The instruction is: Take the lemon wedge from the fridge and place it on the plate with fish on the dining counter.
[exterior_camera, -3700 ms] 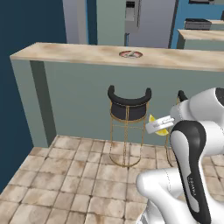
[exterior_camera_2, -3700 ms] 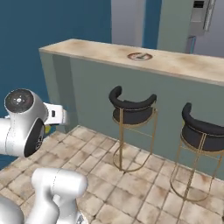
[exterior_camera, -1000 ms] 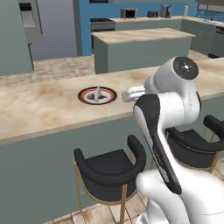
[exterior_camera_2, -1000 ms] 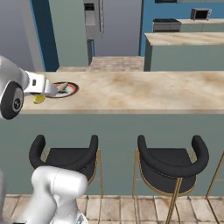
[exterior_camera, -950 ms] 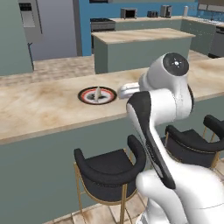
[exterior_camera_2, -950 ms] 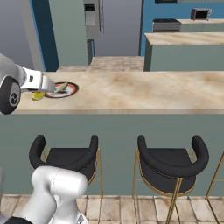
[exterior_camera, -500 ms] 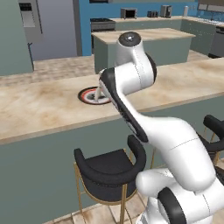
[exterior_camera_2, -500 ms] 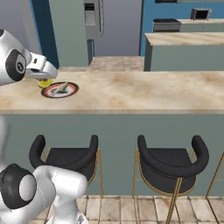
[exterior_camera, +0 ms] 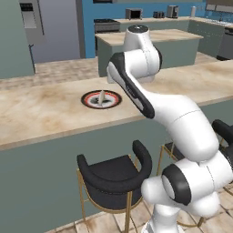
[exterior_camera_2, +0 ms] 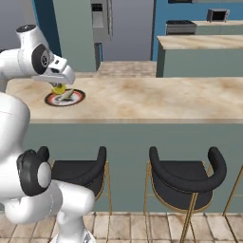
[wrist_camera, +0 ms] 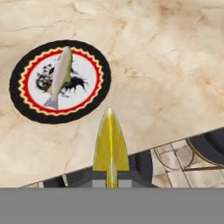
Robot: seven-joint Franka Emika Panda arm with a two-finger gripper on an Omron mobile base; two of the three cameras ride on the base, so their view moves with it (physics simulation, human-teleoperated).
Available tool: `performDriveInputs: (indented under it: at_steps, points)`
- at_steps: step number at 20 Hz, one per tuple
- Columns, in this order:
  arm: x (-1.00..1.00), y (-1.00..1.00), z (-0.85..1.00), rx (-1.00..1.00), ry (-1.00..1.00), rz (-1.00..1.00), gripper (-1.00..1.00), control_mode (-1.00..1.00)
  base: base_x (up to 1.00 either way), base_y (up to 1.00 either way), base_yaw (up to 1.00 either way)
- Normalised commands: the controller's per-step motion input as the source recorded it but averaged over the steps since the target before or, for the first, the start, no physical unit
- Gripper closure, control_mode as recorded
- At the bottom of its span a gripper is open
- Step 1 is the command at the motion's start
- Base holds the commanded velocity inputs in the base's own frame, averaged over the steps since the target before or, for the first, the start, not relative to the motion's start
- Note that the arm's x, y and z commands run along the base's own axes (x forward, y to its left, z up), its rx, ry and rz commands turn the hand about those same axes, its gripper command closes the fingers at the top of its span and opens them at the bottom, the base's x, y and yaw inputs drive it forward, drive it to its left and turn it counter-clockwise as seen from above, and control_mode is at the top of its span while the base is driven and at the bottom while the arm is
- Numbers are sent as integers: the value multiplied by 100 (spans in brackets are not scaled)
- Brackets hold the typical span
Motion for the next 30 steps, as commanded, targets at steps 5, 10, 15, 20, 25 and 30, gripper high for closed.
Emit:
performDriveInputs:
  at_steps: [5, 10, 15, 20, 25, 30]
  points:
    - [71, 25, -34, 0, 8, 0, 100, -100, 0, 0, 0]
    - [69, 13, -67, 7, 6, 0, 100, -100, 0, 0, 0]
    - [31, 3, -12, 5, 1, 0, 100, -100, 0, 0, 0]
    - [49, 4, -15, 0, 0, 0, 100, -100, 0, 0, 0]
    - [44, 8, -23, 0, 0, 0, 100, -100, 0, 0, 0]
    - [28, 4, -27, 0, 0, 0, 100, -100, 0, 0, 0]
